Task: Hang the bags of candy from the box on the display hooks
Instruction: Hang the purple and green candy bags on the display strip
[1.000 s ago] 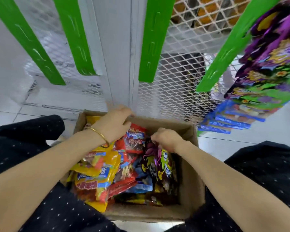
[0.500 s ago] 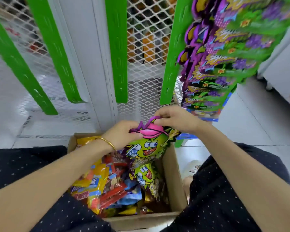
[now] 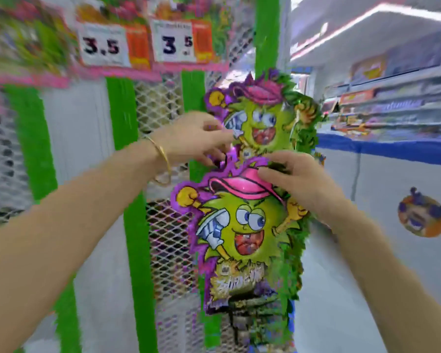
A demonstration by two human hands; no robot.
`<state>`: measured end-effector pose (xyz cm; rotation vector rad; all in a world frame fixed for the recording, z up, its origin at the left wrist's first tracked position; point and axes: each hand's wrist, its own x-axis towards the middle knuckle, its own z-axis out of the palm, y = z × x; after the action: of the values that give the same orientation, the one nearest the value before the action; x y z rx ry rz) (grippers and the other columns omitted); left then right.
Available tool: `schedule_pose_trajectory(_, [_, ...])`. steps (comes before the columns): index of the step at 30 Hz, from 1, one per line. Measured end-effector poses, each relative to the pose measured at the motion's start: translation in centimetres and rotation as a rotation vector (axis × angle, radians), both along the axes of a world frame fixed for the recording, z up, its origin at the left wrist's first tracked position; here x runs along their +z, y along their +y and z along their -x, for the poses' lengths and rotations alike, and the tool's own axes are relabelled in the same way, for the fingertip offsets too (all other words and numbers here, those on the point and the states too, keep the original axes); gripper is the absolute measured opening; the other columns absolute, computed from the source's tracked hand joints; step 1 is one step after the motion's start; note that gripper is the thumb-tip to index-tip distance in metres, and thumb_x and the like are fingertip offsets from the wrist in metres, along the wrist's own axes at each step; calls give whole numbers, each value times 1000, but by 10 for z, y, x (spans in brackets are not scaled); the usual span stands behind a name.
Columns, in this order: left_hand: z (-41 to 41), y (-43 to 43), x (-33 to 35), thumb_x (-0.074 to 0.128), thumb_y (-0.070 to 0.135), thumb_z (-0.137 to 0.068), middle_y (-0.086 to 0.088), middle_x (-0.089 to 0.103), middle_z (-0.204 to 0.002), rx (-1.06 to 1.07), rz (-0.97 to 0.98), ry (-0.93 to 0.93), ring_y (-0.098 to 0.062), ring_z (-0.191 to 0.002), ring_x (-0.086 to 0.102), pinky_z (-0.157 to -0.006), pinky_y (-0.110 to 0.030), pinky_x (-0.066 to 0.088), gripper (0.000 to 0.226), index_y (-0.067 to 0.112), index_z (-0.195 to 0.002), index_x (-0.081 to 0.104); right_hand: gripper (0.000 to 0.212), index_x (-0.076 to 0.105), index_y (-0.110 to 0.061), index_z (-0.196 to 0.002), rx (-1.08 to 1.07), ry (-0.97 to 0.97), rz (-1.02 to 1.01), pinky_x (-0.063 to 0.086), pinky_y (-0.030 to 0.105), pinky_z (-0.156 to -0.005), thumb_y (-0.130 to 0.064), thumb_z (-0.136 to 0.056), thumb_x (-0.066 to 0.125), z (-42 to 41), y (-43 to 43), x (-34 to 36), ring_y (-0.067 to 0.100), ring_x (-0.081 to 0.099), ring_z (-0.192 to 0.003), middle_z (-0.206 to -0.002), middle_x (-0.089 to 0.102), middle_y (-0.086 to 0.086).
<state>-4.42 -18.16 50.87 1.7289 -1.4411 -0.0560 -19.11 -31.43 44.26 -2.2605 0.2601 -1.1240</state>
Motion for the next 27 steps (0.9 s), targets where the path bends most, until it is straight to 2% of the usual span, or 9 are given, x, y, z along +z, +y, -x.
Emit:
schedule_pose_trajectory(1, [4, -13, 26, 59, 25, -89, -11, 64, -89, 23, 112, -39, -21, -75, 64, -63, -30, 54, 15, 12, -83, 59, 11, 66, -9, -91, -34, -51, 21, 41, 24, -69, -17, -84, 67, 1, -9, 20, 3, 51, -64, -71, 57, 0])
schedule_pose_trajectory(3, [12, -34, 69, 59, 32, -75, -10, 59, -76, 58, 267, -129, -27, -75, 62, -71, -40, 52, 15, 20, -69, 53, 8, 67, -19, -90, -63, -149, 57, 46, 33, -79, -15, -84, 67, 4, -28, 59, 19, 60, -80, -84, 65, 6])
schedule_pose_trajectory(6, [16, -64, 111, 48, 31, -68, -12, 49, -76, 88, 313, -178, -18, -72, 47, -67, -36, 47, 13, 20, -62, 45, 11, 68, -9, -94, -114, -227, 127, 49, 48, -86, -15, -85, 65, 5, -50, 105, 34, 63, -88, -94, 68, 20])
schedule_pose_trajectory(11, [-4, -109, 153, 40, 2, -90, -6, 36, -60, 84, 341, -11, -14, -46, 42, -54, -22, 33, 31, 14, -62, 36, 15, 65, -7, -91, -153, -311, 180, 48, 41, -78, -21, -86, 64, -13, -84, 161, 31, 61, -83, -91, 66, 19])
schedule_pose_trajectory(14, [-11, -114, 169, 48, 12, -84, -6, 46, -61, 151, 278, -38, -17, -55, 46, -48, -17, 35, 22, 11, -64, 41, 14, 63, -9, -88, -192, -314, 237, 40, 31, -68, -22, -86, 64, -31, -94, 183, 19, 54, -74, -77, 59, 3])
schedule_pose_trajectory(17, [-8, -111, 180, 37, 12, -96, 2, 35, -54, 144, 136, -73, -5, -34, 29, -29, -13, 17, 32, 16, -64, 37, 12, 59, -14, -79, -236, -325, 343, 36, 29, -65, -24, -84, 64, -49, -98, 199, 19, 50, -74, -66, 50, -6])
schedule_pose_trajectory(19, [-7, -111, 186, 37, 17, -99, 1, 35, -61, 135, 102, -67, -2, -31, 33, -30, -11, 21, 34, 15, -66, 39, 13, 54, -19, -78, -281, -305, 379, 32, 27, -57, -26, -85, 63, -56, -98, 205, 20, 47, -73, -64, 45, -10])
schedule_pose_trajectory(23, [-4, -110, 187, 42, 24, -99, -4, 42, -76, 149, 2, -31, -12, -60, 39, -51, -20, 37, 26, 14, -74, 45, 16, 52, -16, -79, -308, -307, 390, 27, 25, -51, -26, -86, 63, -61, -97, 207, 20, 45, -71, -64, 43, -6])
schedule_pose_trajectory(27, [-9, -116, 185, 45, 22, -97, -4, 43, -70, 180, 22, -16, -15, -49, 43, -40, -20, 40, 26, 12, -73, 44, 16, 54, -15, -83, -349, -307, 414, 30, 23, -52, -27, -84, 65, -60, -95, 209, 20, 47, -74, -76, 51, 1])
